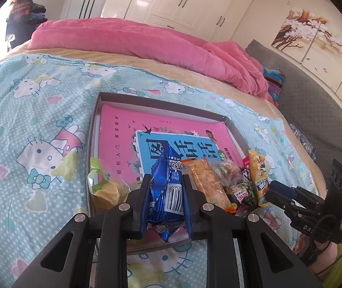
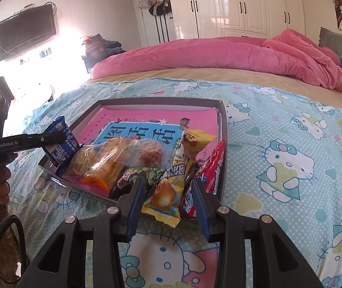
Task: Organize snacks
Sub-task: 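Carry the blue pack over the tray with left tool while right tool carries yellow bag, then lower and release the blue pack in the tray with left tool while right tool releases yellow bag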
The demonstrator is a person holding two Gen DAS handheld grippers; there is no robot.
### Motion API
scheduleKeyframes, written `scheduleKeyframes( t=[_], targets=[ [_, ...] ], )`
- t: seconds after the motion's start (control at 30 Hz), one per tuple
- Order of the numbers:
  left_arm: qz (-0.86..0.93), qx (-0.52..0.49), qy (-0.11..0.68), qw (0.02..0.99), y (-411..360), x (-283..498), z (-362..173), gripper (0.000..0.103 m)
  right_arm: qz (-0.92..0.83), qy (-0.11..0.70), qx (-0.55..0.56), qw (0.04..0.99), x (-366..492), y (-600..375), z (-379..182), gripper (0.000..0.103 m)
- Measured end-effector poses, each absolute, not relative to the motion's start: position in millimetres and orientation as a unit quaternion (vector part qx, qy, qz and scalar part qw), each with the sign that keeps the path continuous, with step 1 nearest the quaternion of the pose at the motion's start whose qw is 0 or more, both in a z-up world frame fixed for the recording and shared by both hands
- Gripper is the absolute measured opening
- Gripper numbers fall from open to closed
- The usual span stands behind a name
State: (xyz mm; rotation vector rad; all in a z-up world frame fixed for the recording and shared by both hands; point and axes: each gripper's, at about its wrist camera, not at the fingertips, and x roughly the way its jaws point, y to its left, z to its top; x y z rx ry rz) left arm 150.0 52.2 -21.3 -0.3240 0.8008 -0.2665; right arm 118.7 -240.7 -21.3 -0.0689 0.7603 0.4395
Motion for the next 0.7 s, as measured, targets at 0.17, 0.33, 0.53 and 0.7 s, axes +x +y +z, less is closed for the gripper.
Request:
scheduleKeyframes(
  t=[0.17,0.33,0.53,0.7],
  targets=[
    [-0.132,-0.151,0.389,0.899,49.0,149.2,-22.4,0.024,0.211,0.374,-0.054,0.901,113.6,-235.4,-23.4,0.035],
    [-0.134,-0.146,0.39,0.899,47.9,149.4,-22.8,0.024,0.208,0.373,-0.088,0.9,112.8,-225.5,-27.9,0.033],
    [-0.135,-0.144,0.392,0.899,46.4,150.1,-23.5,0.024,0.205,0.365,-0.115,0.901,116.1,-216.1,-30.5,0.033],
    [-0.135,-0.139,0.391,0.9,44.0,151.3,-23.8,0.024,0.209,0.361,-0.12,0.901,120.3,-210.8,-31.2,0.033]
  ],
)
